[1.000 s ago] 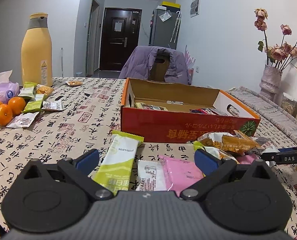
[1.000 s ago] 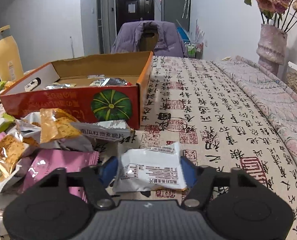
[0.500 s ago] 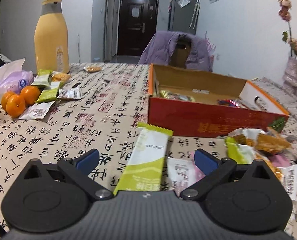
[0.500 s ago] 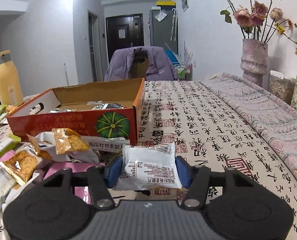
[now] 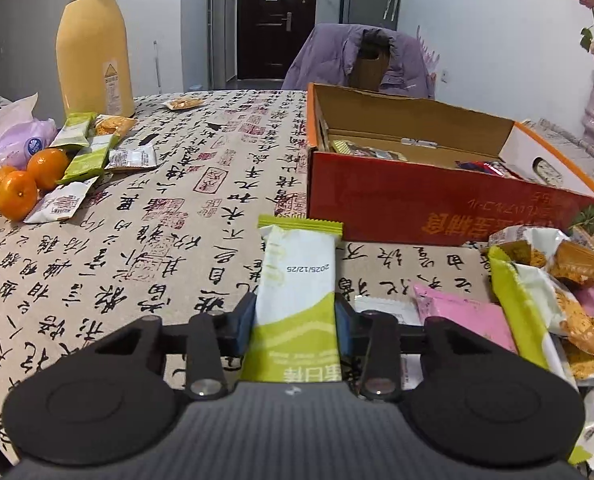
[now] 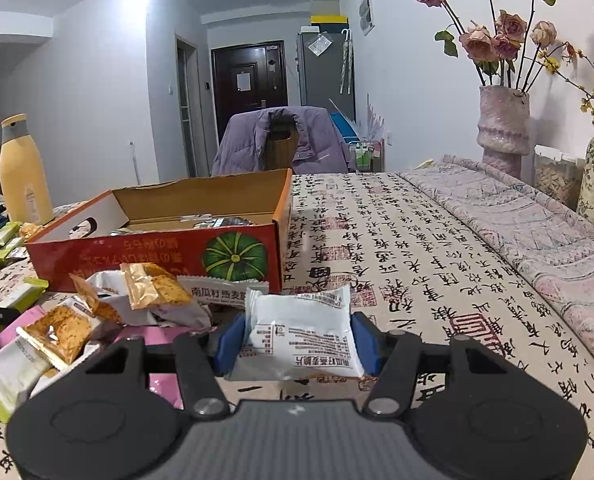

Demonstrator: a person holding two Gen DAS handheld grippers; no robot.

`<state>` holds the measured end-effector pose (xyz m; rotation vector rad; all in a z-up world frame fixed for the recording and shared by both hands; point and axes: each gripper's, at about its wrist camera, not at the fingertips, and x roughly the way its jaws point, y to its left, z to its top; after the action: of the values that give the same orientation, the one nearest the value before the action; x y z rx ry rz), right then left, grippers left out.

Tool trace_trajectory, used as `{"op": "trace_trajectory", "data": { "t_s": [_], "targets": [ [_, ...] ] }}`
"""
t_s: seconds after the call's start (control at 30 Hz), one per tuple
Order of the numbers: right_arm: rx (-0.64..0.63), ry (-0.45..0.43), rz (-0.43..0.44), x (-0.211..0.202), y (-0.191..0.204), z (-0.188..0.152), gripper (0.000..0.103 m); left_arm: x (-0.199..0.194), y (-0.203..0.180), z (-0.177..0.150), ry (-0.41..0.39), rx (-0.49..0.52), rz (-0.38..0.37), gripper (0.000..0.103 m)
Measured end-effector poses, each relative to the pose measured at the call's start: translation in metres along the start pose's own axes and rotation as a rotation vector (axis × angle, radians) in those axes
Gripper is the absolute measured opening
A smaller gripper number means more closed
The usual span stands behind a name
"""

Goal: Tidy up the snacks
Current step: 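Lower both held packets into the orange box and open both grippers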

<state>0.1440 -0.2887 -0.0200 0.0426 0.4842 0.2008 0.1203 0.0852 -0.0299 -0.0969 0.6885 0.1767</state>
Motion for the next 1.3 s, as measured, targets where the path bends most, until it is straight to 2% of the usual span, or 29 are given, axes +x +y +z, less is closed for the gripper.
{"op": "trace_trajectory", "data": {
  "t_s": [0.13,0.27,0.47,0.77,1.03,1.3],
  "targets": [
    [-0.003,-0.009,0.006,-0.004,0.002,0.000,0.057,-0.010,0.000,-0.002,-0.031,0.002,0.033,0.039],
    [-0.009,-0.029,0.011,-0.009,0.002,0.002,0.057,-0.028,0.000,-0.002,-0.080,-0.003,0.029,0.039],
    [-0.030,-0.066,0.017,-0.014,0.008,0.012,0.057,-0.057,-0.007,0.008,-0.175,0.016,-0.005,0.039],
    [-0.053,-0.142,0.054,-0.006,0.027,0.048,0.057,-0.071,-0.037,0.041,-0.289,0.069,-0.066,0.039],
    [-0.117,-0.184,0.094,0.020,0.060,0.088,0.058,-0.054,-0.069,0.076,-0.331,0.115,-0.093,0.039],
    [-0.158,-0.168,0.105,0.068,0.088,0.116,0.058,-0.023,-0.086,0.107,-0.329,0.102,-0.093,0.039]
  ]
}}
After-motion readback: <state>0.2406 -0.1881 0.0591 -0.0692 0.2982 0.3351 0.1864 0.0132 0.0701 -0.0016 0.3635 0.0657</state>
